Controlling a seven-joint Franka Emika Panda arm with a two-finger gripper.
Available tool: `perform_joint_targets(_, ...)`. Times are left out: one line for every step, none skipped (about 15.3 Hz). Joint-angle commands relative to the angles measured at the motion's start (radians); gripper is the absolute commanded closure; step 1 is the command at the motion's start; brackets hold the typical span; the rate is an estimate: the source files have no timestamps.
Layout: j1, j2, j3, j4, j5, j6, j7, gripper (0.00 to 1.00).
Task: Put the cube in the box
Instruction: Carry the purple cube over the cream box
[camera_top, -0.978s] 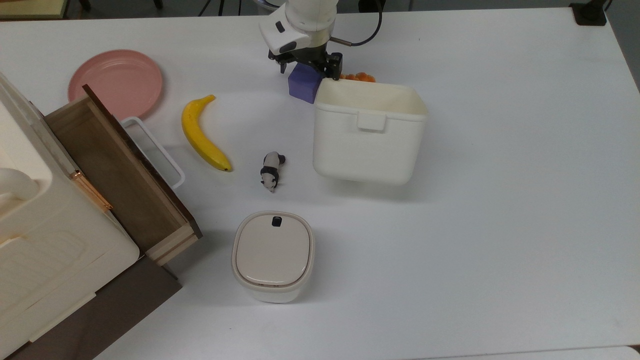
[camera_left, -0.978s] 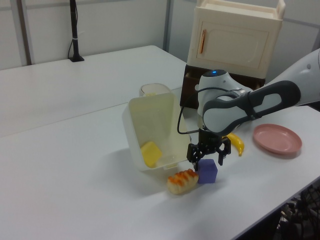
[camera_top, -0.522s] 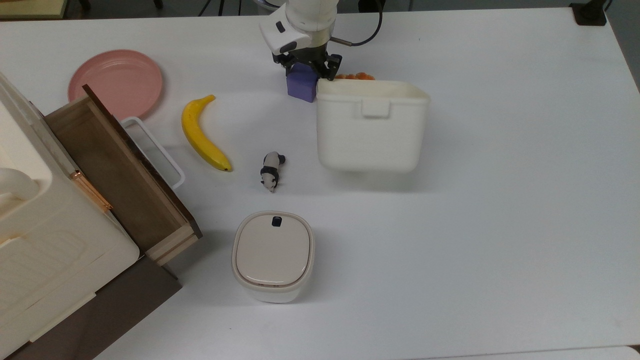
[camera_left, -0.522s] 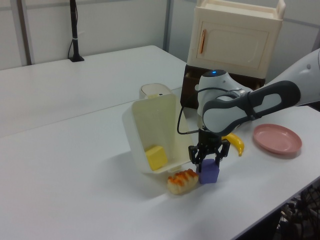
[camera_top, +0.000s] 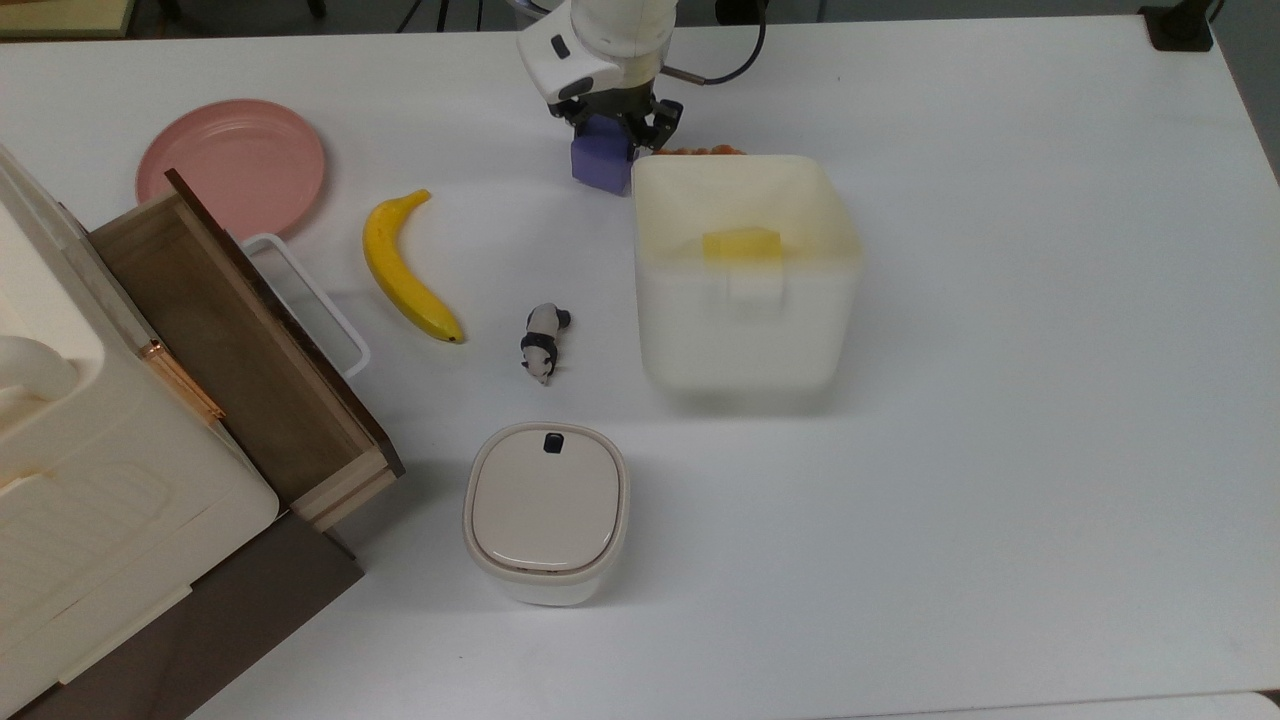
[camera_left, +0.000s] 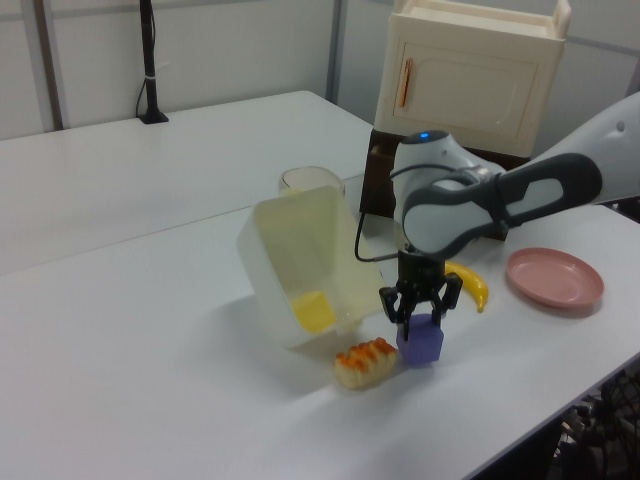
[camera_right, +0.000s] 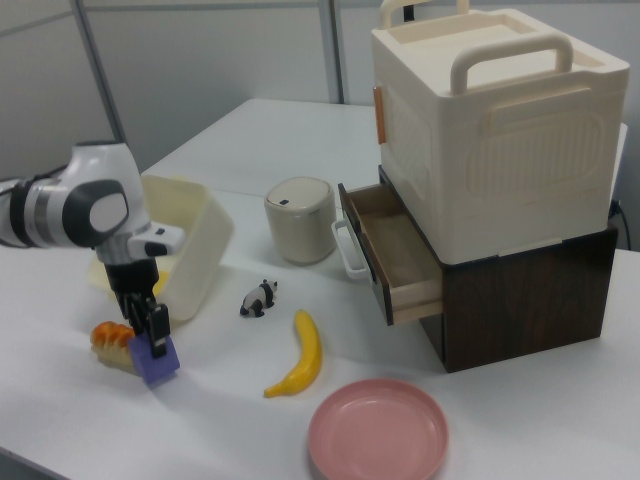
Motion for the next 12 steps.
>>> perform_joint_targets(0.01,-0.02,-0.01,0.083,0.04,-0.092,-0.008,1.0)
perform_joint_targets(0.012,-0.022,-0.01,0.102,0.058,-0.106,-0.016,1.0)
perform_joint_targets(0.012,-0.022,-0.01,0.121,0.066,-0.127,-0.022,1.0)
perform_joint_targets(0.013,-0.022,-0.01,0.149,0.069,-0.154,-0.027,1.0)
perform_joint_targets(0.013,-0.022,-0.01,0.18,0.078,-0.183,-0.038,1.0)
perform_joint_targets(0.012,-0.02,-0.01,0.222,0.1,-0.21,-0.053,1.0)
perform_joint_targets(0.009,-0.016,-0.01,0.275,0.13,-0.236,-0.07,1.0)
perform_joint_targets(0.003,-0.01,-0.01,0.331,0.16,-0.256,-0.079,1.0)
perform_joint_targets(0.001,-0.002,-0.015,0.382,0.178,-0.266,-0.081,1.0)
perform_joint_targets(0.001,0.012,-0.015,0.419,0.181,-0.264,-0.079,0.98)
perform_joint_targets(0.007,0.029,-0.015,0.462,0.181,-0.26,-0.078,0.97)
perform_joint_targets(0.01,0.058,-0.013,0.505,0.187,-0.252,-0.071,0.97)
